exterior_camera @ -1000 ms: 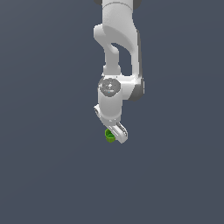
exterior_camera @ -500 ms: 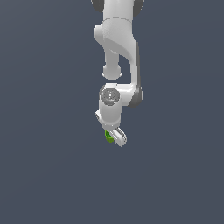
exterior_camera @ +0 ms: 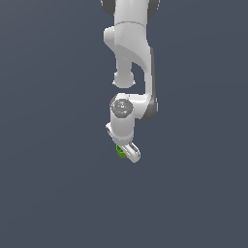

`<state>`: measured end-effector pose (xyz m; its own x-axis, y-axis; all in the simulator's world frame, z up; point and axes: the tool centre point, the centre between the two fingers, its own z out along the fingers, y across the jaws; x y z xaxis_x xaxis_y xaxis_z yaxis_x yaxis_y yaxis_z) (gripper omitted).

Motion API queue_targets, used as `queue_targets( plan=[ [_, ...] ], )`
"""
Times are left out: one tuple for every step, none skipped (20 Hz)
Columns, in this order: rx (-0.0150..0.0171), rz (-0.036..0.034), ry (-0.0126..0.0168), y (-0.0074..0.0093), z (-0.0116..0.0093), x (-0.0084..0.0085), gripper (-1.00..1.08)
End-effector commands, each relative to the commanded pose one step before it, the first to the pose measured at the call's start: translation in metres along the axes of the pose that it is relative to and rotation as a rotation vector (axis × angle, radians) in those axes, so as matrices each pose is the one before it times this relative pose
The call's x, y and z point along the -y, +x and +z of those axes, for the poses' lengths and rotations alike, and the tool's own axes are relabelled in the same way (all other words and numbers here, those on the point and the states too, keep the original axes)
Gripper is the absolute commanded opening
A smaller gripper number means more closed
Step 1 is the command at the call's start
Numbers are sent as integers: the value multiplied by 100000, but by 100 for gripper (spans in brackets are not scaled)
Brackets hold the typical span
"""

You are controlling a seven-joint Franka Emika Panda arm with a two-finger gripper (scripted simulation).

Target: Pick up the object and move it to a goal position.

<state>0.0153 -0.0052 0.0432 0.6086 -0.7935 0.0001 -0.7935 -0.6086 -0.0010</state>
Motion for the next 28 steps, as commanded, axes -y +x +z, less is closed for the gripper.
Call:
queue_targets(
  plan=[
    [19, 72, -103, 34, 76, -64, -100],
    [0, 0, 0, 0, 0, 0, -100],
    [0, 0, 0, 0, 0, 0, -100],
    [-17, -66, 98, -30, -70, 56, -100],
    [0, 0, 0, -10, -30, 19, -100],
    [0, 0, 0, -30, -91, 58, -100],
    [0, 0, 0, -49, -152, 97, -100],
    [0, 0, 0, -69, -212, 135, -100],
    [0, 0, 0, -88, -272, 173, -100],
    [0, 0, 0, -106, -331, 210, -100],
    [0, 0, 0, -125, -388, 247, -100],
    [-26, 28, -30, -130, -440, 273, -100],
    [0, 0, 0, -160, -500, 318, -100],
    [0, 0, 0, -176, -554, 352, -100],
    [0, 0, 0, -193, -607, 385, -100],
    [-30, 25, -29, -197, -654, 411, -100],
    [0, 0, 0, -223, -708, 449, -100],
    [-32, 24, -29, -227, -752, 474, -100],
    [0, 0, 0, -248, -795, 506, -100],
    [0, 0, 0, -257, -827, 526, -100],
    [-47, 32, -39, -252, -847, 536, -100],
    [0, 0, 0, -269, -871, 556, -100],
    [0, 0, 0, -272, -886, 567, -100],
    [-34, 22, -27, -267, -893, 571, -100],
    [0, 0, 0, -275, -904, 581, -100],
    [0, 0, 0, -276, -908, 586, -100],
    [0, 0, 0, -275, -910, 590, -100],
    [-33, 23, -27, -267, -906, 588, -100]
  ],
)
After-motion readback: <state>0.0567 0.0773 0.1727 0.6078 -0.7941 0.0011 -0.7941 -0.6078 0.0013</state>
